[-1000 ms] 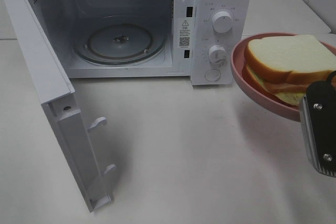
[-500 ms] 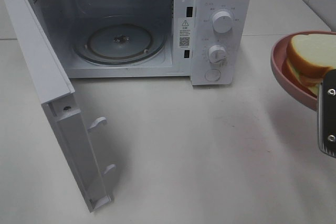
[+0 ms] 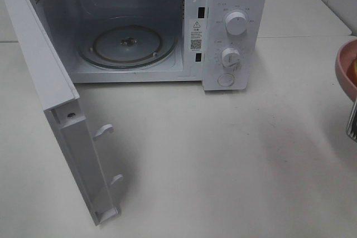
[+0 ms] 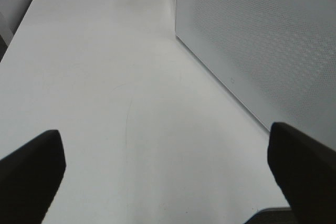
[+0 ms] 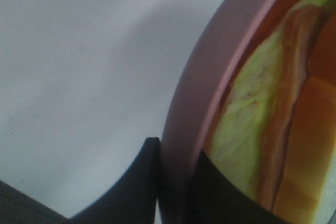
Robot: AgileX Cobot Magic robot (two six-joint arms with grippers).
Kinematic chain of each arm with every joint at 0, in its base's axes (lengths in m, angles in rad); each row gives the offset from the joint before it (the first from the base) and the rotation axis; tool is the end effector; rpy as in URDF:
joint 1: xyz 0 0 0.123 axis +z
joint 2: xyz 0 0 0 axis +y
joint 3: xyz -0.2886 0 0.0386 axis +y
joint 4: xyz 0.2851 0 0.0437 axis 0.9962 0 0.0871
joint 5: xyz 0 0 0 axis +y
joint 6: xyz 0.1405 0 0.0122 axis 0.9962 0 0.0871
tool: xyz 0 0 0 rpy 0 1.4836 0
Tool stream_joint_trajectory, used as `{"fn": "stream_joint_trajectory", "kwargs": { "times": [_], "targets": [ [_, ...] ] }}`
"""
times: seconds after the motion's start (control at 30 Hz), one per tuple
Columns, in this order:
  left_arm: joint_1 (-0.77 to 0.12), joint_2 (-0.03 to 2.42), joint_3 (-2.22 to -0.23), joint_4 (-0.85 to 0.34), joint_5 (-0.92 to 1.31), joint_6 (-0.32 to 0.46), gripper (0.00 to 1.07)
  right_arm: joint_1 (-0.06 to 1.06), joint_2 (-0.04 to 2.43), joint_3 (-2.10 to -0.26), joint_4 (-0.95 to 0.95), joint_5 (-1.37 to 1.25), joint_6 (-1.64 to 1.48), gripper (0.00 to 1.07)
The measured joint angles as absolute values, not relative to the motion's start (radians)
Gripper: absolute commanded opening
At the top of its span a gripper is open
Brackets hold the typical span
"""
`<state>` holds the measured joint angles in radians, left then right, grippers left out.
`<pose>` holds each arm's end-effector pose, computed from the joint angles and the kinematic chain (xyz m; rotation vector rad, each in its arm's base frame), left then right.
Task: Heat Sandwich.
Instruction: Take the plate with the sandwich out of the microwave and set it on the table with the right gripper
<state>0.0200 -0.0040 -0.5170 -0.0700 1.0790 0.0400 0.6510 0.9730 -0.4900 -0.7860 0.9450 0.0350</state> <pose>0.0624 -0.0075 0.2765 0.0253 2.0398 -0.0461 0.1980 0.0491 0.1832 -1.2681 2.2710 -0.7748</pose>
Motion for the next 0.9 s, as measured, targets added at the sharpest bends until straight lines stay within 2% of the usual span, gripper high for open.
{"fn": "stream_joint_trajectory", "kwargs": {
  "times": [0.47,0.9],
  "targets": [
    [0.020,-0.004,-0.517,-0.070,1.079,0.040,1.00,0.651,1.191,-0.493,-0.824,0.991,0.328,0.01],
    [0.020,-0.004,-0.517,-0.070,1.079,0.040,1.00,0.651,1.403,-0.604,-0.825,0.981,0.552,0.02]
  ]
}}
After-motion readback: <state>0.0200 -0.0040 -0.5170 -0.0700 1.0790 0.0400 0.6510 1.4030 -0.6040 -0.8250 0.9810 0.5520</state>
